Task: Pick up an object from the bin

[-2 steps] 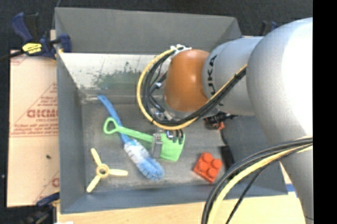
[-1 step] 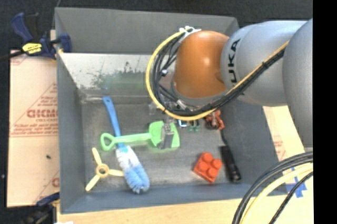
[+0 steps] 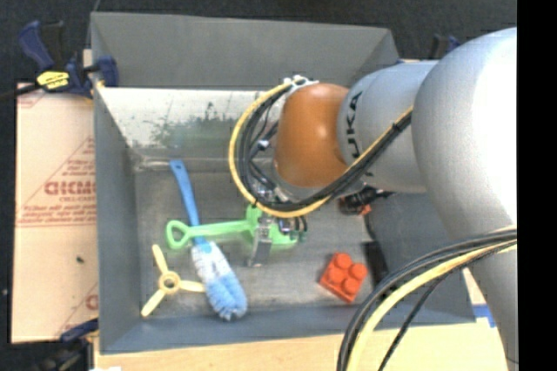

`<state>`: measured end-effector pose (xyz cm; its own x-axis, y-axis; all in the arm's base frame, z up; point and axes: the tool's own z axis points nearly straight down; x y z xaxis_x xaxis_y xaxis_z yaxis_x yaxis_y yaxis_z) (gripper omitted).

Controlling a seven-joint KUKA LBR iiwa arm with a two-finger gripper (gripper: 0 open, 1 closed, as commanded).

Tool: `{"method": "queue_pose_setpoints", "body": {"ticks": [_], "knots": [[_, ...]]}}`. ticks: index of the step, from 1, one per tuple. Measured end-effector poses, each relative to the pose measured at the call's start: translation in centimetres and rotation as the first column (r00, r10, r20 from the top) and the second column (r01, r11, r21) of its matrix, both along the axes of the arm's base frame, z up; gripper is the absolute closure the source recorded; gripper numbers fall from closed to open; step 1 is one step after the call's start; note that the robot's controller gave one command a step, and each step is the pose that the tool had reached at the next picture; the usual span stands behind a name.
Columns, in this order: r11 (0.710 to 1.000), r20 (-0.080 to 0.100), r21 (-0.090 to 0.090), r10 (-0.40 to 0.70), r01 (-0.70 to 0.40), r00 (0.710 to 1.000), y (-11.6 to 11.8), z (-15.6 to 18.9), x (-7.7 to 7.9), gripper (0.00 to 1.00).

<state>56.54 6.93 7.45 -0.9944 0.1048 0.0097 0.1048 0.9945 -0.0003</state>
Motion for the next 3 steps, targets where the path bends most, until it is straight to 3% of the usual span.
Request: {"method": "queue_pose_setpoints", "body": {"ticks": [1,2,3], "knots": [[0.977,0.028,-0.002,0.211,-0.211,0.977,2.7,-0.3,1.1,0.00],[1.000,0.006,0.001,0.005,-0.005,1.000,0.0,0.2,0.2,1.00],[1.000,0.006,0.001,0.005,-0.005,1.000,0.0,0.2,0.2,1.00]]}}
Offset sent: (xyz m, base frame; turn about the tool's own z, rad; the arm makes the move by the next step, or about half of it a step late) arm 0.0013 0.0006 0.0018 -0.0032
